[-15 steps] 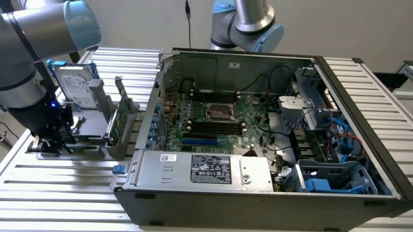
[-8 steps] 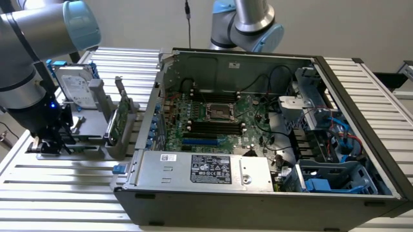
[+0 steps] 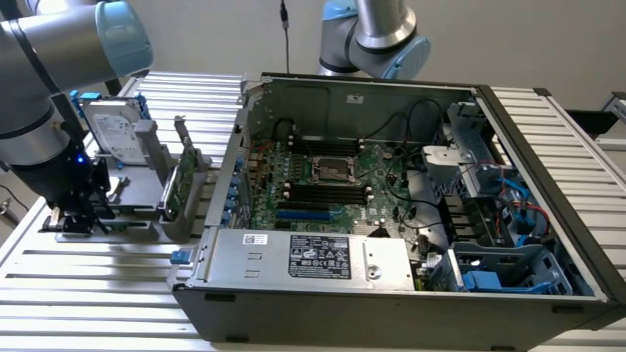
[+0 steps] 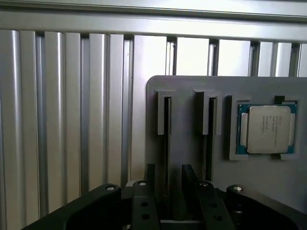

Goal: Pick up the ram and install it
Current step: 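Pick up the ram and move it above insertion slot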

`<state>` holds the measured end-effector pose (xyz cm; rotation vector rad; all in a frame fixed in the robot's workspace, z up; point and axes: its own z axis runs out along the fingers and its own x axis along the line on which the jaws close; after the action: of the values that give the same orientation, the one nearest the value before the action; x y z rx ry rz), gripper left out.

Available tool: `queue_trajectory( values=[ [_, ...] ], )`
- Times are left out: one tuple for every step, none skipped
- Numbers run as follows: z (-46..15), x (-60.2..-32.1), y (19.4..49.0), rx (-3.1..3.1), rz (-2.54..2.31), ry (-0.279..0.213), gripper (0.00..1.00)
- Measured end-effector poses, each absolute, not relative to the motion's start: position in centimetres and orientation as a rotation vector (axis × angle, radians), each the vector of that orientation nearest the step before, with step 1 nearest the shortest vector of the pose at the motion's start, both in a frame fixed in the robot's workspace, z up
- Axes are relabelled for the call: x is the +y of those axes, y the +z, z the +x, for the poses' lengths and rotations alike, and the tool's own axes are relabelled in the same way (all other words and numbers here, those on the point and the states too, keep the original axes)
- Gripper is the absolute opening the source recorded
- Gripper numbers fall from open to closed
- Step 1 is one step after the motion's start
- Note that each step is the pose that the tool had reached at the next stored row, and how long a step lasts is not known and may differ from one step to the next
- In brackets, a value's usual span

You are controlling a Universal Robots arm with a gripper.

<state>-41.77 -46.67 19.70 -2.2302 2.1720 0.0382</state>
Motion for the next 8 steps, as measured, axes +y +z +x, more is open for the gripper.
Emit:
queue_trajectory(
  values=[
    [-41.77,-46.67,19.70,2.171,-2.231,0.038,0.36],
    [-41.77,-46.67,19.70,2.171,-2.231,0.038,0.36],
    [-41.77,-46.67,19.70,2.170,-2.231,0.039,0.35],
    [-41.76,-46.67,19.70,2.170,-2.231,0.039,0.28],
    [-41.76,-46.68,19.70,2.170,-2.231,0.039,0.21],
    [-41.75,-46.69,19.70,2.170,-2.231,0.039,0.21],
    [-41.74,-46.69,19.71,2.170,-2.231,0.040,0.15],
    [-41.73,-46.70,19.70,2.170,-2.231,0.040,0.15]
  ],
)
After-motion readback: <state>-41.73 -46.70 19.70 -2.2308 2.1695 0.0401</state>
